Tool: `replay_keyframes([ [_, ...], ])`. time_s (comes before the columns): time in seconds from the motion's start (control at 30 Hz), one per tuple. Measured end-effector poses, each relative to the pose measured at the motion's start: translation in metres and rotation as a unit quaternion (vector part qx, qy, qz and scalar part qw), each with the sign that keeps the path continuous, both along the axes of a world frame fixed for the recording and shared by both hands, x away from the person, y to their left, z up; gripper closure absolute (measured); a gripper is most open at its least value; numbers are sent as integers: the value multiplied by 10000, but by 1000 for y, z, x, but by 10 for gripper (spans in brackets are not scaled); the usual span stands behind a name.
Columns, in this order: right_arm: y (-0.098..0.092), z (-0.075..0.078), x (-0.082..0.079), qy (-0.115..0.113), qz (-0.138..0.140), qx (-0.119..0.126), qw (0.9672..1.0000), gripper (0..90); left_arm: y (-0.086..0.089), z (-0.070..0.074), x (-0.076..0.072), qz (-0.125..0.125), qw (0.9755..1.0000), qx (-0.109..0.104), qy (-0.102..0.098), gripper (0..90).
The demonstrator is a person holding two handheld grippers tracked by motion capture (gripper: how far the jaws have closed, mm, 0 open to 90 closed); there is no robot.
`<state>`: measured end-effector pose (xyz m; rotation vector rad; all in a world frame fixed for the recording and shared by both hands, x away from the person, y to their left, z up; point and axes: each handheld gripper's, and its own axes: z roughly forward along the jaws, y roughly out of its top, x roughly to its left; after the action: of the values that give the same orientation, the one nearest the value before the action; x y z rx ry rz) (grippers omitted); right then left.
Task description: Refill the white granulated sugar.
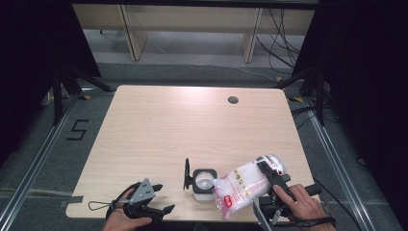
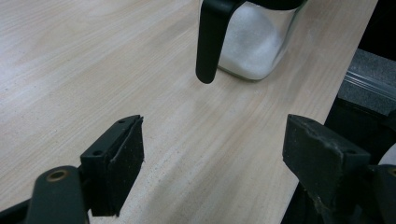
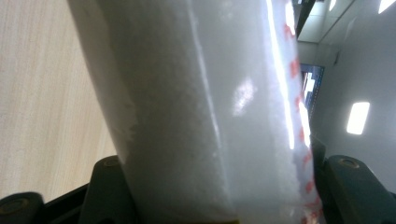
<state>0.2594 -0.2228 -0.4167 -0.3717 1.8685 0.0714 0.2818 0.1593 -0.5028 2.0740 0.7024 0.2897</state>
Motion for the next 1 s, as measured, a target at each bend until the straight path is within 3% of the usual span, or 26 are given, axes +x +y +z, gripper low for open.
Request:
replay_keyframes([
  [0.17,1,-1,-1,56,-51,9,10000,434,0,0,0,2,10000,-1,5,201],
  [0.3,3,0,-1,33,60,-9,10000,435,0,0,0,4,10000,-7,5,201],
  [0.33,3,0,-2,44,35,1,10000,434,0,0,-1,74,9999,-22,79,201],
  [0.37,2,-1,-3,38,-45,127,9999,434,0,0,-1,73,9999,-25,76,201],
  [0.4,2,2,-1,3,47,-70,10000,435,0,0,0,-1,10000,-3,1,201],
  [0.43,2,2,-1,3,47,-70,10000,435,0,0,0,-1,10000,-3,1,201],
  [0.47,-1,-1,-2,80,-162,142,9997,435,0,0,0,-2,10000,0,0,201],
  [0.6,-1,-2,-2,70,-124,165,9998,435,0,1,0,-19,10000,43,30,201],
  [0.63,2,1,-1,-20,51,-63,10000,435,0,1,0,-20,10000,38,24,201],
  [0.67,1,-3,-2,123,-78,122,9998,435,0,0,0,-3,10000,8,5,201],
  [0.73,3,-1,-1,71,75,21,9999,435,0,0,0,-2,10000,22,-3,201],
  [0.8,3,-1,-1,73,44,7,10000,435,0,0,-1,79,9999,-29,83,201],
  [0.87,0,-4,-3,133,-147,208,9996,435,0,0,-1,81,9999,-29,84,201],
  [0.9,1,1,-1,21,12,-23,10000,435,0,0,-1,81,9999,-29,84,201],
  [1.0,-1,-1,-2,72,-130,149,9998,435,0,0,-1,29,10000,-19,35,201],
])
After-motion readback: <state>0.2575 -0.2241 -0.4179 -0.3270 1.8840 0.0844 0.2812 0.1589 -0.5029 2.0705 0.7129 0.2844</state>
